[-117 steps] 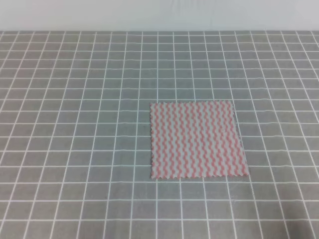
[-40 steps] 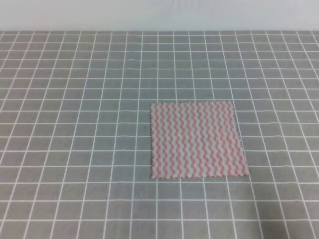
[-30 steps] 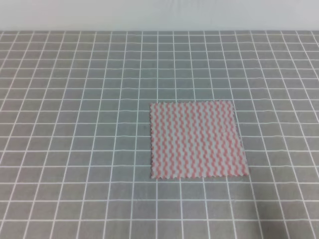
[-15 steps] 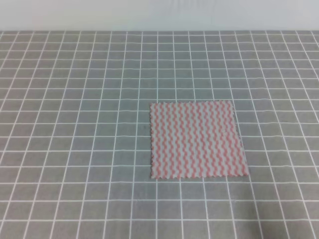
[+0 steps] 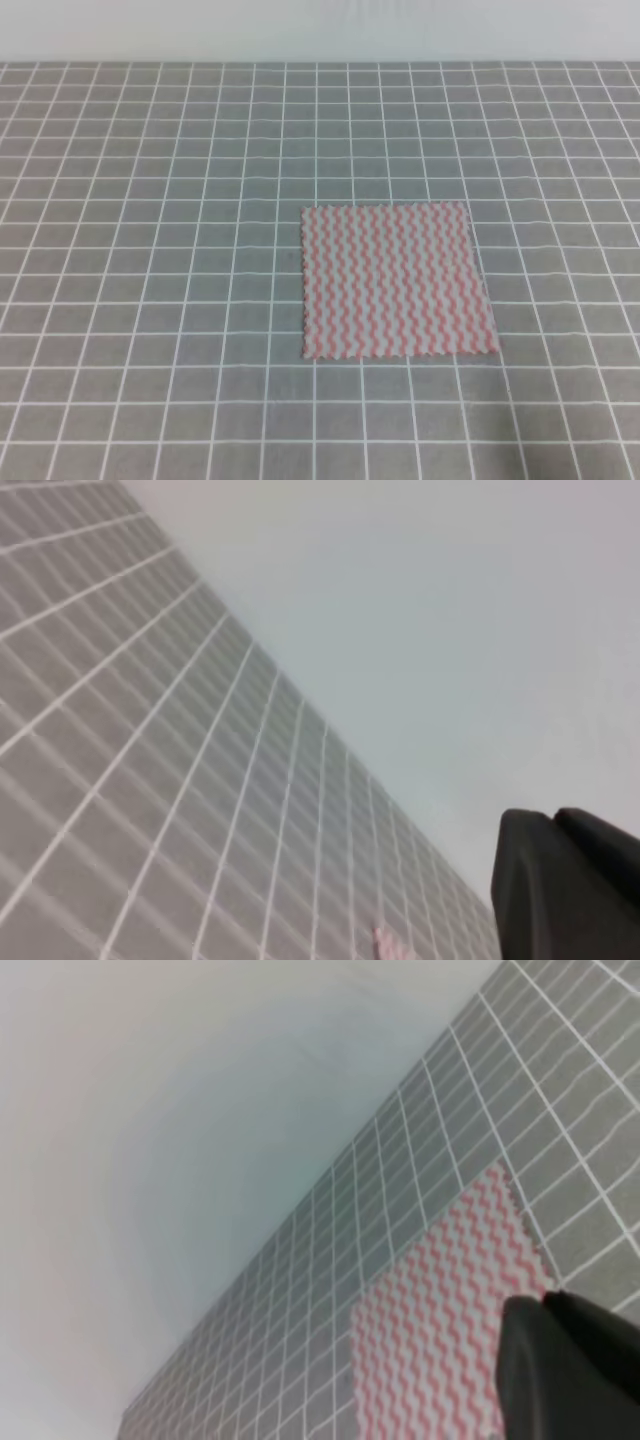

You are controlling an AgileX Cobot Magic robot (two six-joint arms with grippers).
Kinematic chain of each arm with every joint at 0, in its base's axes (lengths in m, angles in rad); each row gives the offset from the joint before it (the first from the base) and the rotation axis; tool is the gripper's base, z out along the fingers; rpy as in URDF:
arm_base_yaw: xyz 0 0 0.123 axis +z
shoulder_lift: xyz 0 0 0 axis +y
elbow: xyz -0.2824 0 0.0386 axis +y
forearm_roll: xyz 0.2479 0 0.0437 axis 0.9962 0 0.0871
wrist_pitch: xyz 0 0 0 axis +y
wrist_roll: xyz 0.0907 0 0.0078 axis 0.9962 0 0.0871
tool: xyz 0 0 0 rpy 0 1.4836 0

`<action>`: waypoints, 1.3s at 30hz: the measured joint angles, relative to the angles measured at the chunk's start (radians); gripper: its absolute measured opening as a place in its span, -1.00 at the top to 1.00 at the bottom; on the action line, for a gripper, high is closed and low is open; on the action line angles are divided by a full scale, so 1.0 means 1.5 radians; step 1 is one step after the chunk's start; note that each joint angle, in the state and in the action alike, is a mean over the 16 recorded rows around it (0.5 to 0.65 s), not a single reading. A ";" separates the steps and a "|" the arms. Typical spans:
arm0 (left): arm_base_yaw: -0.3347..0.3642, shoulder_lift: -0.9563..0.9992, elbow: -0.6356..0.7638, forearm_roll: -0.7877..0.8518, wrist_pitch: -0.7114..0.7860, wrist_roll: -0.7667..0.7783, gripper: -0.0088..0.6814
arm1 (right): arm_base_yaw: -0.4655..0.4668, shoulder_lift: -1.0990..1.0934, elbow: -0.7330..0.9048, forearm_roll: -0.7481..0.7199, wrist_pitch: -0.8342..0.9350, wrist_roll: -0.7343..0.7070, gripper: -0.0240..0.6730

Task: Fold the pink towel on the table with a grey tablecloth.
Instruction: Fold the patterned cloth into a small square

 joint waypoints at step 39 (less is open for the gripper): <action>-0.242 0.927 -0.651 0.040 0.419 0.504 0.98 | 0.109 0.819 -0.612 -0.530 0.293 -0.020 0.98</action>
